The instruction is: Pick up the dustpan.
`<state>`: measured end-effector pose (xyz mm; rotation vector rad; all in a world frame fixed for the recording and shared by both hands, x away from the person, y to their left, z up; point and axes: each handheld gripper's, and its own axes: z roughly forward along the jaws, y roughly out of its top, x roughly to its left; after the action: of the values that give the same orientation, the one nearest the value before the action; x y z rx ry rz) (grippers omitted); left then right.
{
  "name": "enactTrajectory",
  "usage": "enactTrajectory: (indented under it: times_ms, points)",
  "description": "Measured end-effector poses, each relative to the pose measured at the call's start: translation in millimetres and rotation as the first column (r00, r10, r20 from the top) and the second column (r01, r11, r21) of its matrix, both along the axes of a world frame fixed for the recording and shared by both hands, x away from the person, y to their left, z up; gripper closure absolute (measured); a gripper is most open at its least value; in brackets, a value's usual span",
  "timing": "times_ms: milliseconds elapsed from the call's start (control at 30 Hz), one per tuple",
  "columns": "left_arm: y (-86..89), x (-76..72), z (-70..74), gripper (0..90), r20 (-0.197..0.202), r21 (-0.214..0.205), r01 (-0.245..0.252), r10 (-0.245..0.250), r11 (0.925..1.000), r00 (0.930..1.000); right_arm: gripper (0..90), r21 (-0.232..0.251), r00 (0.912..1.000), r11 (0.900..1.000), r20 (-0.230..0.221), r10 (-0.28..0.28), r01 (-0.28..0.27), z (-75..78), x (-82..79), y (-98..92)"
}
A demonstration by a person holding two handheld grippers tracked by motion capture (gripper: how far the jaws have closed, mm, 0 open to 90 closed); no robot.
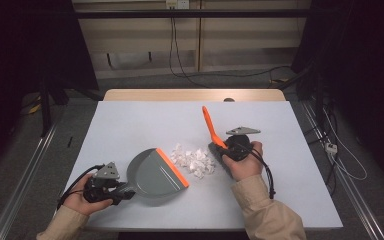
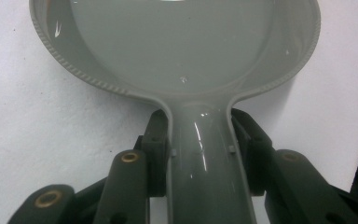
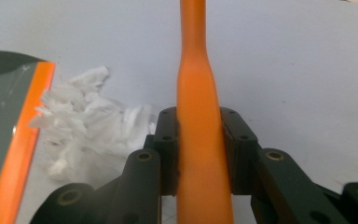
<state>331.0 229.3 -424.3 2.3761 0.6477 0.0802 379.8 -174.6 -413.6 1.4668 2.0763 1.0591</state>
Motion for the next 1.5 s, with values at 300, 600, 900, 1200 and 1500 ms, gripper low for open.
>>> enactTrajectory:
  times_ms: [300, 600, 900, 1200, 1500]
  points:
    - [-0.2, 1.7, -0.8, 62.6, -0.010, -0.014, -0.002, 0.001, 0.9999, 1.0000, 71.0, -0.018, 0.9991, 0.9998, 0.041, 0.010, -0.010, -2.6, 9.6, 37.8]
    - [-2.9, 3.2, -1.6, 62.6, -0.017, -0.013, -0.003, 0.003, 0.9999, 0.9999, 71.0, -0.014, 0.9970, 0.9996, 0.074, 0.026, -0.025, -5.1, 16.6, 55.8]
    - [-5.2, 6.0, -2.6, 62.5, -0.023, -0.019, -0.002, 0.001, 0.9998, 0.9997, 71.0, -0.032, 0.9954, 0.9979, 0.077, 0.058, -0.056, -5.1, 21.4, 63.8]
    - [-8.0, 6.4, -2.7, 62.4, -0.029, -0.024, 0.015, -0.016, 0.9996, 0.9995, 70.9, -0.039, 0.9928, 0.9967, 0.094, 0.074, -0.071, -6.3, 20.3, 68.6]
    - [-10.0, 8.9, -4.0, 62.5, -0.030, -0.026, 0.017, -0.018, 0.9995, 0.9994, 70.9, -0.031, 0.9923, 0.9962, 0.091, 0.084, -0.082, -6.4, 20.4, 68.3]
